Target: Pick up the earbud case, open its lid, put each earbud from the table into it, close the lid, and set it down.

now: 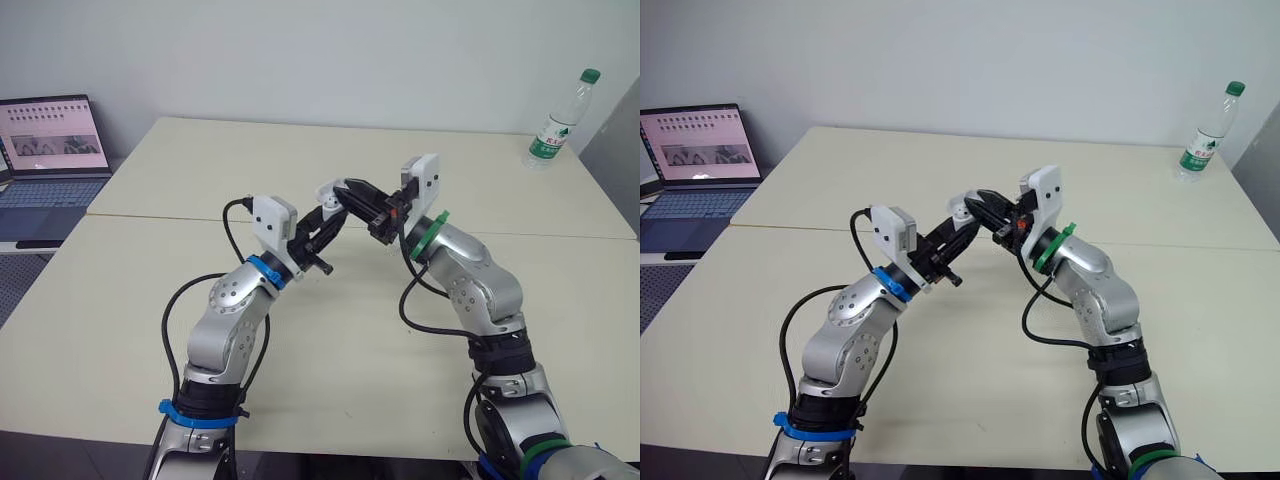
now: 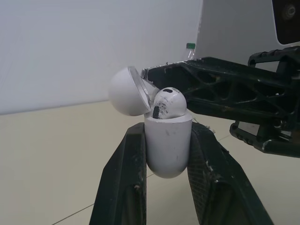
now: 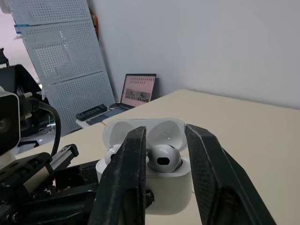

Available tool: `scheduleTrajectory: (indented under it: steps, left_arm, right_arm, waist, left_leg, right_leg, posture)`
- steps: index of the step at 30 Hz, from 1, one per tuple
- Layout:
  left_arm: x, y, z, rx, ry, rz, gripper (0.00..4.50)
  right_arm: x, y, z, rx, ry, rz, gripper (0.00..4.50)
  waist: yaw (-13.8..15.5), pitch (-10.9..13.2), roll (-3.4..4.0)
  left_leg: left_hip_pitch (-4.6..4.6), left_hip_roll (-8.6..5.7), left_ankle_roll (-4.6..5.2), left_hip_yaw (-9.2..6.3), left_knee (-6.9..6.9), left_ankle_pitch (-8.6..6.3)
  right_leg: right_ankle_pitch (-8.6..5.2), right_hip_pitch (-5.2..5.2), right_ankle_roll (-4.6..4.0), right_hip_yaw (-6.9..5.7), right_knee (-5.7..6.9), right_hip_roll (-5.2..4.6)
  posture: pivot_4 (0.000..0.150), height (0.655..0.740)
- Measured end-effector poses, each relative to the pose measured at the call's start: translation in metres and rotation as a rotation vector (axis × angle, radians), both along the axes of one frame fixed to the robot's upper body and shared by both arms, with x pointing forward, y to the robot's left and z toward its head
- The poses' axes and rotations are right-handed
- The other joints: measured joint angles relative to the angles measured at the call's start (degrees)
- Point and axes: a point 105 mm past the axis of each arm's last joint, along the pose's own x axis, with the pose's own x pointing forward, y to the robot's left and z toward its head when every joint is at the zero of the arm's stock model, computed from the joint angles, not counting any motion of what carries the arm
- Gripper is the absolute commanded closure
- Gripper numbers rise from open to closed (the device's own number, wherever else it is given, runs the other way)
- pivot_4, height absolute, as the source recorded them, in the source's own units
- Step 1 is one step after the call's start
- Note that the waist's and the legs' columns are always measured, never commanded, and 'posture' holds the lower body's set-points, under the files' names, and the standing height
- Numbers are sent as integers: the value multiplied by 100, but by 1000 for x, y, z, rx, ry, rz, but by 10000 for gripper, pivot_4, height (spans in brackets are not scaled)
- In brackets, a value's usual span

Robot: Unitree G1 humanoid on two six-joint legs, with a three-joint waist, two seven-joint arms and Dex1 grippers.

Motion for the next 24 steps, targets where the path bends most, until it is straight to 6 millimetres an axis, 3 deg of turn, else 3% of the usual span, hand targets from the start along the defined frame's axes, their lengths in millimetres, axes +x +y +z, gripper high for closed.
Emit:
scheduleTrajectory:
  steps: [2, 6, 9, 12, 14, 17, 20, 24]
  left_arm:
    - [-1, 0, 1, 0, -5, -1, 37142]
    - [-2, 0, 1, 2, -8, -2, 37142]
    - [-3, 2, -3, 17, 1, -10, 37142]
    - [-6, 2, -5, 58, -6, -43, 37142]
    - [-9, -2, -7, 98, -12, -85, 37142]
    - [-12, -10, -11, 135, -21, -145, 37142]
    - [-15, -18, -15, 179, -36, -200, 37142]
    - [-13, -20, -17, 201, -39, -216, 37142]
  right_arm:
    - [1, -3, 6, 49, 41, 15, 31920]
    - [5, -15, 37, 166, 94, 54, 31920]
    - [16, -35, 54, 182, 123, 30, 31920]
    - [30, -54, 39, 24, 146, -6, 37646]
    - [39, -60, 25, -80, 172, -4, 44471]
    - [45, -50, 19, -213, 169, 67, 44471]
    - [51, -38, 28, -285, 143, 120, 44471]
    - [47, -26, 24, -376, 125, 214, 44471]
  waist:
    - [0, 0, 0]
    - [-1, 1, 0]
    - [3, 1, 0]
    - [-5, 1, 0]
    - [-10, 1, 0]
    - [-55, 5, 4]
    - [-75, 5, 4]
    - [-56, 5, 4]
  left_leg:
    - [0, 1, 0, 0, 0, 0]
    - [0, 1, 0, 0, -1, 0]
    - [-1, -1, 1, 0, -2, 0]
    - [1, -4, 2, 15, -9, -1]
    - [1, -3, 3, 21, -13, -1]
    - [2, 3, 3, 31, -14, -1]
    - [3, 8, 3, 26, -15, -1]
    - [-2, 6, 3, 23, -15, -2]
  right_leg:
    - [0, 0, 0, -1, 0, 0]
    - [0, 0, 0, -1, 0, 0]
    - [0, 0, -1, -1, -5, -1]
    - [-1, -3, 0, 9, -9, 0]
    - [-1, -7, 0, 17, -9, 2]
    - [-1, -15, -1, 23, -5, 8]
    - [-1, -15, -1, 22, -4, 12]
    - [-1, -14, -1, 20, -8, 7]
  posture:
    - [1500, 7400]
    - [1500, 7400]
    - [1500, 7400]
    - [1500, 7400]
    - [1500, 7400]
    - [1500, 7400]
    - [1500, 7400]
    - [1500, 7400]
